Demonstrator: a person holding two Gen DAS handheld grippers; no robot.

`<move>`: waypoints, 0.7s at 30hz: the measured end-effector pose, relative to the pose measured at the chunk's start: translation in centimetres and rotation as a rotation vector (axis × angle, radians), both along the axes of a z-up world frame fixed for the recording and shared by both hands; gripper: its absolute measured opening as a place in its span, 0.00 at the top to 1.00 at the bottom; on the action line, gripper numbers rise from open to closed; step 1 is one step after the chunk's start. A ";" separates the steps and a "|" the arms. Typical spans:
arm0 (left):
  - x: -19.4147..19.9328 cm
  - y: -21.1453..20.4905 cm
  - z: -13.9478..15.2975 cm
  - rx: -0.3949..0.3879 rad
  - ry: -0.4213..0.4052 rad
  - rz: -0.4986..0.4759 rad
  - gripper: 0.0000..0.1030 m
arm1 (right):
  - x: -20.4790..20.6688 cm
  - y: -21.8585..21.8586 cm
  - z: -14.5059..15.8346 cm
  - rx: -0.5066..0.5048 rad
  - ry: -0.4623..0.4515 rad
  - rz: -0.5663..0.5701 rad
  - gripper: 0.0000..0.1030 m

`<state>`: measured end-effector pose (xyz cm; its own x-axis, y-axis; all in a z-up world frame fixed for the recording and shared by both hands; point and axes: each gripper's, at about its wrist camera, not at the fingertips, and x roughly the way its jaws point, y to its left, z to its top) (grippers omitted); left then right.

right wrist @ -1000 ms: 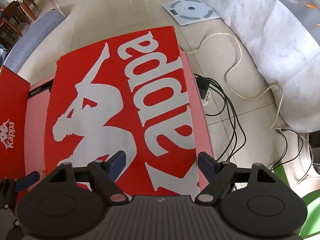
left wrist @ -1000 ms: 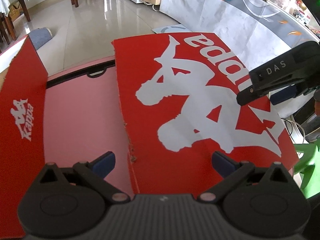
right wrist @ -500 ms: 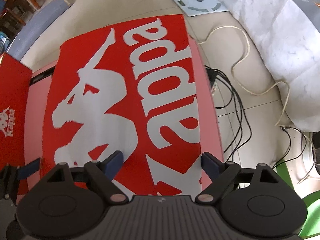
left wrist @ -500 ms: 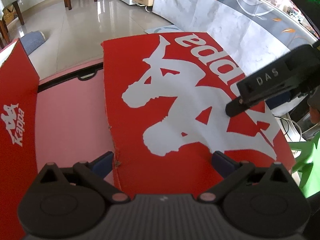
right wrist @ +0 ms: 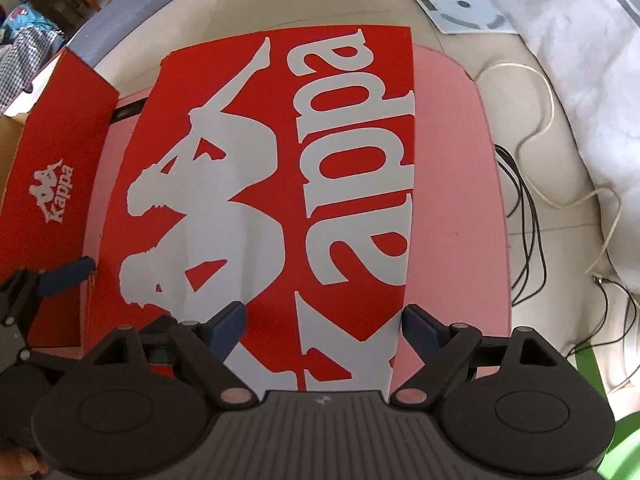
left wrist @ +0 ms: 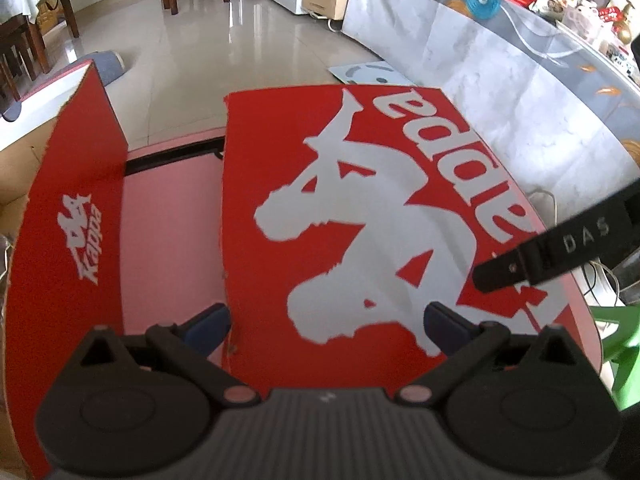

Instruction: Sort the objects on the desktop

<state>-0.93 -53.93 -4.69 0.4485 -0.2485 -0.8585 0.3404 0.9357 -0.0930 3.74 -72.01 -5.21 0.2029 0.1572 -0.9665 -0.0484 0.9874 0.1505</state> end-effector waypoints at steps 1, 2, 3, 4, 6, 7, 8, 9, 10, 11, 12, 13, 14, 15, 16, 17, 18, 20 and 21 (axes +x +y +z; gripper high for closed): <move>0.1 0.2 0.0 0.000 -0.001 0.005 0.00 | 0.0 0.0 0.0 0.002 -0.004 -0.005 0.17; 0.1 0.4 0.1 -0.001 -0.001 0.011 0.00 | 0.1 -0.1 0.1 0.005 -0.007 -0.010 0.17; 0.2 0.5 0.1 0.000 -0.002 0.014 0.00 | 0.1 -0.1 0.1 0.008 -0.010 -0.015 0.17; 0.2 0.4 0.0 0.001 -0.002 0.014 0.00 | 0.2 -0.1 0.2 0.010 -0.014 -0.019 0.17; 0.2 0.4 -0.1 0.007 -0.007 0.011 0.00 | 0.2 -0.4 0.1 0.023 -0.017 -0.035 0.17; 0.2 0.3 -0.2 0.010 -0.011 0.008 0.00 | 0.3 -0.5 0.1 0.030 -0.019 -0.042 0.17; 0.2 0.2 -0.2 0.013 -0.015 0.006 0.00 | 0.3 -0.6 0.0 0.031 -0.020 -0.043 0.17; 0.2 0.1 -0.2 0.015 -0.021 0.004 0.00 | 0.4 -0.6 0.0 0.028 -0.022 -0.040 0.17; 0.2 0.0 -0.3 0.016 -0.025 0.003 0.00 | 0.4 -0.6 -0.1 0.025 -0.024 -0.037 0.17; 0.2 -0.1 -0.3 0.016 -0.028 0.002 0.00 | 0.4 -0.6 -0.1 0.022 -0.026 -0.034 0.17; 0.3 -0.2 -0.4 0.016 -0.029 0.003 0.00 | 0.5 -0.6 -0.2 0.020 -0.028 -0.033 0.17; 0.4 -0.2 -0.4 0.017 -0.029 0.005 0.00 | 0.6 -0.5 -0.2 0.019 -0.029 -0.031 0.17; 0.6 -0.2 -0.6 0.017 -0.027 0.008 0.00 | 0.6 -0.4 -0.3 0.017 -0.030 -0.030 0.17; 0.7 -0.1 -0.7 0.017 -0.025 0.011 0.00 | 0.7 -0.4 -0.4 0.016 -0.030 -0.032 0.17; 0.8 -0.1 -0.8 0.016 -0.023 0.014 0.00 | 0.8 -0.4 -0.5 0.016 -0.029 -0.034 0.17; 0.9 -0.1 -0.9 0.016 -0.021 0.017 0.00 | 0.9 -0.5 -0.5 0.015 -0.029 -0.035 0.17; 1.0 0.0 -0.9 0.016 -0.020 0.021 0.00 | 1.0 -0.5 -0.6 0.015 -0.029 -0.037 0.17; 1.2 0.0 -1.1 0.014 -0.018 0.028 0.00 | 1.1 -0.6 -0.8 0.013 -0.028 -0.038 0.17; 1.3 0.0 -1.2 0.013 -0.016 0.031 0.00 | 1.2 -0.6 -0.9 0.012 -0.028 -0.039 0.17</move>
